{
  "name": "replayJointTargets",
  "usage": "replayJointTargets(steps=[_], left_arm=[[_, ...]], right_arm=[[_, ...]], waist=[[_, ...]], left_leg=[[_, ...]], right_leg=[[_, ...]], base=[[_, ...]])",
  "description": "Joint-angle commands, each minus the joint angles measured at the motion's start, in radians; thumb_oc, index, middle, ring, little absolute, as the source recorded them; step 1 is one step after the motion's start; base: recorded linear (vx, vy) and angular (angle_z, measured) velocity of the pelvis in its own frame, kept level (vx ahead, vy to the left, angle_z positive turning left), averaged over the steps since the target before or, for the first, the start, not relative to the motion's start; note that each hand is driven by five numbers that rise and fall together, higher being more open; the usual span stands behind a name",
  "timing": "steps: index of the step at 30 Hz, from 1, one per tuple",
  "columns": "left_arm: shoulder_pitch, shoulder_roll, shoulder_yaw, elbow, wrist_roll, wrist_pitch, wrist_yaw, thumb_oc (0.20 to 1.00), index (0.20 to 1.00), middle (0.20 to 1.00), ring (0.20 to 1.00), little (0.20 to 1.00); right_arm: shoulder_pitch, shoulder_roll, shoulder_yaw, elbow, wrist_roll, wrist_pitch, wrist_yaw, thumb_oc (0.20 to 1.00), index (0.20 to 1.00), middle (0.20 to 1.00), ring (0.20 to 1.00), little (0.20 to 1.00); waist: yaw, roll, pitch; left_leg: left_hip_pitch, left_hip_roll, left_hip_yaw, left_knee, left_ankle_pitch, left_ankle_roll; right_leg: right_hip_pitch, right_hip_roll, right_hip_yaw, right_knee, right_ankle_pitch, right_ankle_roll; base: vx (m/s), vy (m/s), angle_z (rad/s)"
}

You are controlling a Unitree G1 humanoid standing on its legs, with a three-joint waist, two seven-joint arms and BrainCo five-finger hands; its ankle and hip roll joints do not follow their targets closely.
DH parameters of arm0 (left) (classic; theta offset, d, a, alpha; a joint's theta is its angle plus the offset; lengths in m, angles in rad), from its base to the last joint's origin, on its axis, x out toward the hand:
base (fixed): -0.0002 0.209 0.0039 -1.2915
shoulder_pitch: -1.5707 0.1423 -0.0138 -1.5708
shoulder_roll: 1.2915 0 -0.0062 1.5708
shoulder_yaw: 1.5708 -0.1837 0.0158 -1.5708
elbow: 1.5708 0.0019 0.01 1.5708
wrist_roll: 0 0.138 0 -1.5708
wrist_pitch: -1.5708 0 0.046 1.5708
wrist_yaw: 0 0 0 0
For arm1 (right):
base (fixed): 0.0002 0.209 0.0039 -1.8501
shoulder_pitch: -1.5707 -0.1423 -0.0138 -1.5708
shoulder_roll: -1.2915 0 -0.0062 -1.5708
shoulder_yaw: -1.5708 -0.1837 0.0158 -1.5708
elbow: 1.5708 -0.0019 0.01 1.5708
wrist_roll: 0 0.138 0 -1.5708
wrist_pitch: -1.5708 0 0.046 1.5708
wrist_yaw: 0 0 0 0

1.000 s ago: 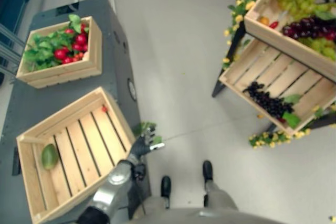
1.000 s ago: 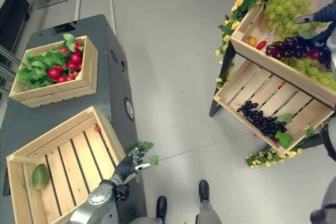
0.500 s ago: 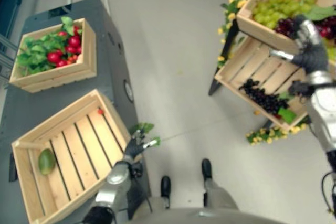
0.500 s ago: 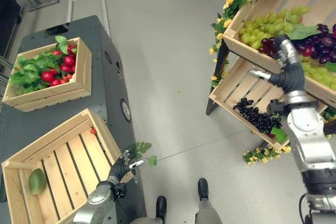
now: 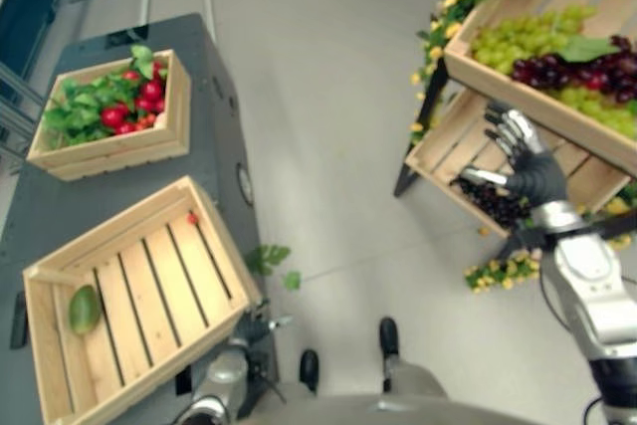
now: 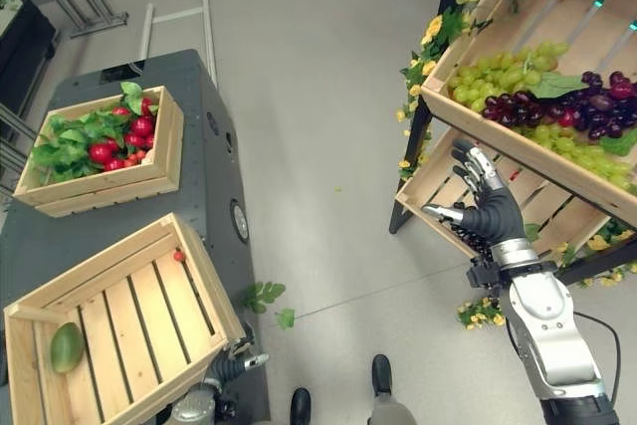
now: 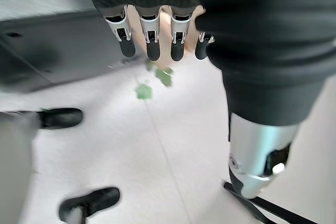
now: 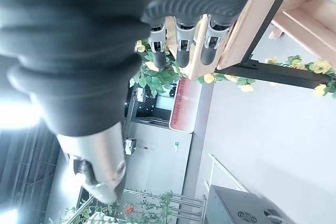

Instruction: Pick up the fruits from the basket on one side to the basket on the other side

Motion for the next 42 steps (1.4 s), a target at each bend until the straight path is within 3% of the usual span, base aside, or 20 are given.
replayJointTargets(steps=[1, 13, 21, 22, 29, 34, 35, 36, 37, 38, 39, 42], left_arm=[[-0.007, 0.019, 0.017, 0.111, 0.040, -0.005, 0.038, 1.000, 1.000, 1.000, 1.000, 1.000], [-0.040, -0.011, 0.069, 0.230, -0.014, -0.011, 0.087, 1.000, 1.000, 1.000, 1.000, 1.000], [-0.042, -0.019, 0.046, 0.232, -0.033, -0.023, 0.079, 1.000, 1.000, 1.000, 1.000, 1.000], [-0.039, -0.025, 0.037, 0.226, -0.047, -0.033, 0.081, 1.000, 1.000, 1.000, 1.000, 1.000], [-0.056, -0.036, 0.022, 0.245, -0.090, -0.046, 0.080, 1.000, 1.000, 1.000, 1.000, 1.000], [-0.068, -0.049, 0.006, 0.247, -0.149, -0.067, 0.087, 1.000, 1.000, 1.000, 1.000, 1.000], [-0.081, -0.056, 0.007, 0.248, -0.155, -0.065, 0.080, 1.000, 1.000, 1.000, 1.000, 1.000], [-0.081, -0.056, 0.007, 0.248, -0.155, -0.065, 0.080, 1.000, 1.000, 1.000, 1.000, 1.000], [-0.080, -0.061, 0.013, 0.238, -0.156, -0.065, 0.080, 1.000, 1.000, 1.000, 1.000, 1.000], [-0.080, -0.061, 0.013, 0.238, -0.156, -0.065, 0.080, 1.000, 1.000, 1.000, 1.000, 1.000], [-0.081, -0.065, 0.019, 0.234, -0.153, -0.068, 0.078, 1.000, 1.000, 1.000, 1.000, 1.000], [-0.070, -0.069, 0.033, 0.226, -0.170, -0.073, 0.077, 1.000, 1.000, 1.000, 1.000, 1.000]], right_arm=[[0.042, -0.009, 0.023, -0.069, -0.054, -0.071, 0.016, 1.000, 1.000, 1.000, 1.000, 1.000], [0.119, 0.048, 0.227, 0.187, -0.221, -0.025, -0.009, 1.000, 1.000, 1.000, 1.000, 1.000], [0.103, 0.074, 0.283, 0.403, -0.283, -0.010, -0.043, 1.000, 1.000, 1.000, 1.000, 1.000], [0.097, 0.089, 0.294, 0.504, -0.284, -0.001, -0.057, 1.000, 1.000, 1.000, 1.000, 1.000], [0.054, 0.101, 0.315, 0.696, -0.330, 0.010, -0.103, 1.000, 1.000, 1.000, 1.000, 1.000], [-0.006, 0.121, 0.329, 0.871, -0.360, 0.015, -0.160, 1.000, 1.000, 1.000, 1.000, 1.000], [-0.001, 0.119, 0.313, 0.874, -0.368, 0.013, -0.174, 1.000, 1.000, 1.000, 1.000, 1.000], [-0.001, 0.119, 0.313, 0.874, -0.368, 0.013, -0.174, 1.000, 1.000, 1.000, 1.000, 1.000], [0.009, 0.129, 0.292, 0.878, -0.354, 0.010, -0.177, 1.000, 1.000, 1.000, 1.000, 1.000], [0.009, 0.129, 0.292, 0.878, -0.354, 0.010, -0.177, 1.000, 1.000, 1.000, 1.000, 1.000], [0.010, 0.138, 0.286, 0.885, -0.348, 0.006, -0.179, 1.000, 1.000, 1.000, 1.000, 1.000], [-0.004, 0.145, 0.289, 0.897, -0.348, 0.007, -0.182, 1.000, 1.000, 1.000, 1.000, 1.000]], waist=[[0.000, -0.032, -0.079], [-0.002, -0.022, -0.079], [0.000, -0.006, -0.064], [0.002, 0.002, -0.053], [0.004, 0.013, -0.019], [0.018, 0.022, 0.011], [0.009, 0.023, 0.016], [0.007, 0.023, 0.015], [-0.002, 0.024, 0.013], [-0.002, 0.024, 0.012], [-0.011, 0.023, 0.014], [-0.015, 0.013, 0.003]], left_leg=[[-0.027, -0.057, -0.025, 0.005, -0.036, -0.001], [-0.013, -0.050, -0.026, 0.005, -0.030, -0.015], [-0.016, -0.048, -0.046, 0.017, -0.018, -0.025], [-0.023, -0.048, -0.048, 0.023, -0.012, -0.028], [-0.076, -0.037, -0.064, 0.035, 0.018, -0.045], [-0.131, -0.018, -0.072, 0.021, 0.076, -0.068], [-0.155, -0.016, 0.003, 0.020, 0.098, -0.072], [-0.156, -0.016, 0.001, 0.021, 0.098, -0.072], [-0.159, -0.012, 0.096, 0.023, 0.100, -0.071], [-0.160, -0.012, 0.096, 0.023, 0.100, -0.071], [-0.132, -0.016, 0.157, 0.044, 0.062, -0.060], [-0.079, -0.033, 0.149, 0.098, -0.036, -0.040]], right_leg=[[0.062, 0.019, -0.031, 0.010, -0.170, 0.045], [0.086, 0.021, -0.051, 0.010, -0.186, 0.037], [0.099, 0.023, -0.079, 0.010, -0.198, 0.026], [0.097, 0.024, -0.085, 0.010, -0.198, 0.025], [0.061, 0.024, -0.101, 0.010, -0.194, 0.022], [0.028, 0.010, -0.144, 0.010, -0.189, 0.024], [0.016, -0.010, -0.192, 0.010, -0.187, 0.026], [0.015, -0.010, -0.194, 0.010, -0.187, 0.026], [0.012, -0.025, -0.245, 0.010, -0.184, 0.033], [0.011, -0.025, -0.245, 0.010, -0.184, 0.033], [0.011, -0.032, -0.286, 0.010, -0.174, 0.037], [-0.004, -0.051, -0.326, 0.010, -0.146, 0.042]], base=[[0.00, 0.000, 0.00], [0.00, -0.014, 0.02], [-0.01, -0.053, 0.12], [-0.05, -0.058, 0.17], [-0.09, -0.060, 0.21], [-0.11, -0.028, 0.21], [-0.09, 0.008, 0.44], [-0.17, -0.053, 0.95], [-0.07, -0.061, 1.04], [-0.15, -0.140, 1.44], [-0.11, -0.101, 1.04], [-0.16, -0.076, 0.70]])
